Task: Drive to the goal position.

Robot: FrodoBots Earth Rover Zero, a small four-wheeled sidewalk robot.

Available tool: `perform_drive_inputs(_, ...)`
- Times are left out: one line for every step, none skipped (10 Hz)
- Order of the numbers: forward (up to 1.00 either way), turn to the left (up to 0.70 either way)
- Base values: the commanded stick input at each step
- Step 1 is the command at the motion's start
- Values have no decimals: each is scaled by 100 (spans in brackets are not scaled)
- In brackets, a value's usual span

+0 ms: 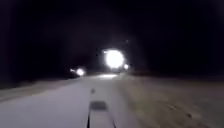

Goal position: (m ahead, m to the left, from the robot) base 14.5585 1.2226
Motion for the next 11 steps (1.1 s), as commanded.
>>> perform_drive_inputs(100, 32)
perform_drive_inputs(100, 40)
perform_drive_inputs(100, 40)
perform_drive_inputs(100, 13)
perform_drive_inputs(100, 0)
perform_drive_inputs(100, 0)
perform_drive_inputs(100, 0)
perform_drive_inputs(100, 0)
perform_drive_inputs(100, 0)
perform_drive_inputs(100, 0)
perform_drive_inputs(100, 0)
